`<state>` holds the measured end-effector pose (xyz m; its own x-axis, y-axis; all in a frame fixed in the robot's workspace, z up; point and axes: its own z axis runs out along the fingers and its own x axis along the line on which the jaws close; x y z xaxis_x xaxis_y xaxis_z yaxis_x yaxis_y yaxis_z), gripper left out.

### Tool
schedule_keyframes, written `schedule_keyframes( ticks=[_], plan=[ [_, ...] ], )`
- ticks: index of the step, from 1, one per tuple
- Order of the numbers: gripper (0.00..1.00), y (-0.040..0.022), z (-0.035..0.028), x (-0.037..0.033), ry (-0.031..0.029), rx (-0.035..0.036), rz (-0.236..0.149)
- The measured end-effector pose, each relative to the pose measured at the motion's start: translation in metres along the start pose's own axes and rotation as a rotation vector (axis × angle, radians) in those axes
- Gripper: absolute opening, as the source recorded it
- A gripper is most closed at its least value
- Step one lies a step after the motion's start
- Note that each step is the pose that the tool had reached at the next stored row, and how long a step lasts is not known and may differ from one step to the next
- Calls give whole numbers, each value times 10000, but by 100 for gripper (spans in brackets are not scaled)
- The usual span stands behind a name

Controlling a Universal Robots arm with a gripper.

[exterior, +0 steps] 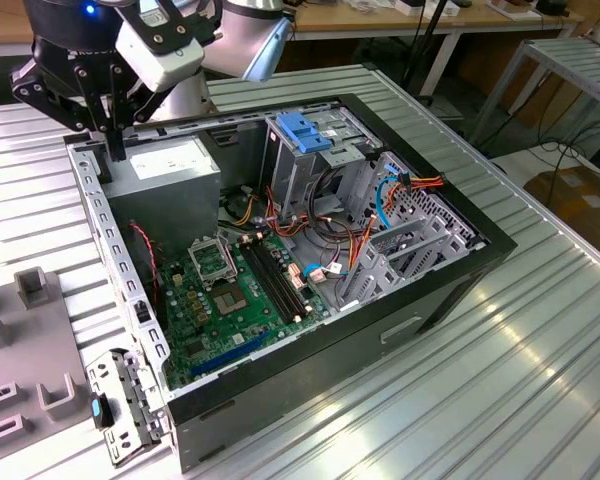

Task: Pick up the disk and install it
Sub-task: 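Reach for the disk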

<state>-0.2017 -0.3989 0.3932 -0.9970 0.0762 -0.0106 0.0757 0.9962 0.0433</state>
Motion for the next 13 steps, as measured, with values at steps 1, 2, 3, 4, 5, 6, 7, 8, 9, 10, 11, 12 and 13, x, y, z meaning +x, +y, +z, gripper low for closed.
schedule_keyframes(
  ticks=[1, 2, 3, 4, 5, 6, 7, 8, 9, 10, 11, 12, 13],
  plan=[
    [11, -1, 0, 18, 0, 0, 0],
    [11, -2, -1, 29, 2, 0, 0],
    [11, -3, -1, 41, 2, 1, 1],
    [11, -4, -1, 56, 3, 1, 0],
    [11, -5, -1, 68, 3, 1, 1],
    [11, -7, -1, 89, 3, 0, 0],
    [11, -7, -1, 98, 3, 0, 0],
    [11, -8, -1, 107, 4, 0, 0],
    [11, -9, -2, 116, 5, 0, 0],
    [11, -9, -2, 124, 6, 0, 0],
    [11, -10, -2, 131, 7, 1, 0],
    [11, -11, -2, 139, 8, 1, 0],
    [11, -12, -2, 152, 10, 1, 0]
  ],
)
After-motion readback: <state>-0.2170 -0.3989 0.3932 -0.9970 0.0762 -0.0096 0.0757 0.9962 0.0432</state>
